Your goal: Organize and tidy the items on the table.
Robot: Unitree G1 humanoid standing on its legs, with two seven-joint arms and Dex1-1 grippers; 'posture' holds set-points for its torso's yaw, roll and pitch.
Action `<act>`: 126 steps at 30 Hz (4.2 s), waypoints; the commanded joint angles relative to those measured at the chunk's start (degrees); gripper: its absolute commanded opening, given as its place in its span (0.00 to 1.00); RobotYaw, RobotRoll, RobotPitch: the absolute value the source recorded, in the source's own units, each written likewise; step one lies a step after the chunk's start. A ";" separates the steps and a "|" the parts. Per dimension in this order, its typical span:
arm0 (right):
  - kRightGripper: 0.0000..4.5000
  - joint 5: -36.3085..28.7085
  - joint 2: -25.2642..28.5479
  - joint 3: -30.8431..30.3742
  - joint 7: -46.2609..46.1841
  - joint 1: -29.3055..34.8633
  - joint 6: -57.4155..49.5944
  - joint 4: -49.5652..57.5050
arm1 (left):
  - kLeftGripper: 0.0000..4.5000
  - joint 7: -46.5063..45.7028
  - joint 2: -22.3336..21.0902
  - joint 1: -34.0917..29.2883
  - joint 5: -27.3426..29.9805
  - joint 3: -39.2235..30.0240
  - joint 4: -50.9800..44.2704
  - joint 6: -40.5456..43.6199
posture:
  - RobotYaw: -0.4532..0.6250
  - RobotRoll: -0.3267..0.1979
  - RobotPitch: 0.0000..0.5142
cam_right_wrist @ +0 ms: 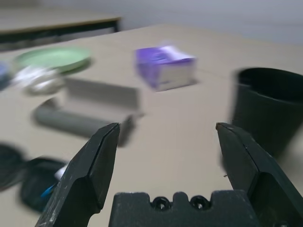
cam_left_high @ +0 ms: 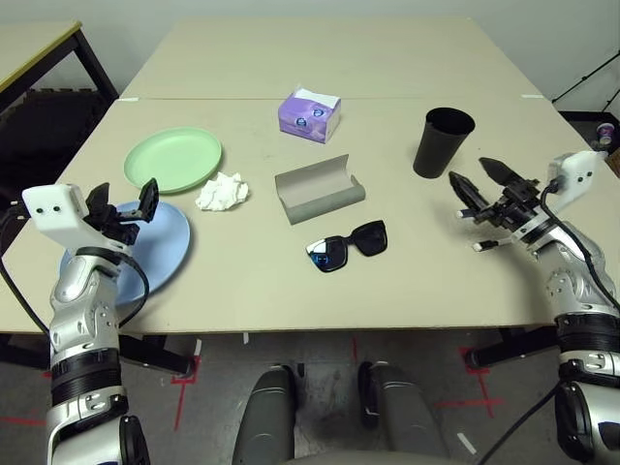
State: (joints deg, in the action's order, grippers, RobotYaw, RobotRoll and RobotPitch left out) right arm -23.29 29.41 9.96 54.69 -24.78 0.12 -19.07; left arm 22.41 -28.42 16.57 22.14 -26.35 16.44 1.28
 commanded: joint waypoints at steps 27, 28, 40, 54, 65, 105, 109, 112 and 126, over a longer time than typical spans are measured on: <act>0.99 2.42 2.48 -9.02 15.61 -3.65 2.34 1.19 | 1.00 13.66 -14.18 -1.93 1.19 -0.09 1.51 6.79 | 0.41 0.62 0.25; 0.99 2.37 2.51 -9.15 15.81 -3.56 2.25 1.41 | 1.00 15.03 -15.35 -2.32 1.38 -0.17 2.14 7.47 | 0.41 0.62 0.25; 0.99 2.81 3.25 -10.70 19.32 -3.74 1.09 4.00 | 1.00 25.05 -26.17 -3.12 -1.07 0.04 14.25 7.82 | 0.41 0.62 0.27; 0.99 2.73 3.26 -10.96 18.52 -2.06 0.47 6.49 | 1.00 24.37 -27.36 -2.19 0.60 -1.95 20.49 14.73 | 0.40 0.62 0.28; 0.99 2.61 3.17 -11.09 18.45 -2.00 0.59 6.99 | 1.00 24.29 -26.61 -3.92 -0.43 -1.51 23.41 16.26 | 0.39 0.62 0.28; 1.00 3.27 2.84 -11.32 17.90 -2.45 1.90 6.57 | 0.00 24.03 -25.29 1.56 8.99 -6.18 15.53 30.68 | 0.39 0.62 0.28; 1.00 3.37 2.85 -11.51 17.70 -2.55 2.00 6.45 | 0.00 24.87 -25.89 3.97 12.72 -6.97 12.42 37.40 | 0.39 0.62 0.28; 1.00 3.43 2.72 -11.63 17.55 -2.31 2.02 6.70 | 0.00 23.50 -25.60 7.61 13.08 -6.85 12.78 37.89 | 0.39 0.62 0.28; 1.00 3.47 2.28 -12.12 16.84 -2.30 1.68 7.84 | 0.00 3.26 -17.17 30.67 1.83 -1.33 28.81 20.62 | 0.39 0.62 0.28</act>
State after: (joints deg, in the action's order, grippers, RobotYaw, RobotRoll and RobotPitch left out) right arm -20.06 31.44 -1.78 71.65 -27.47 1.95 -12.09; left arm 28.77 -46.15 45.69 25.47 -28.12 43.66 23.96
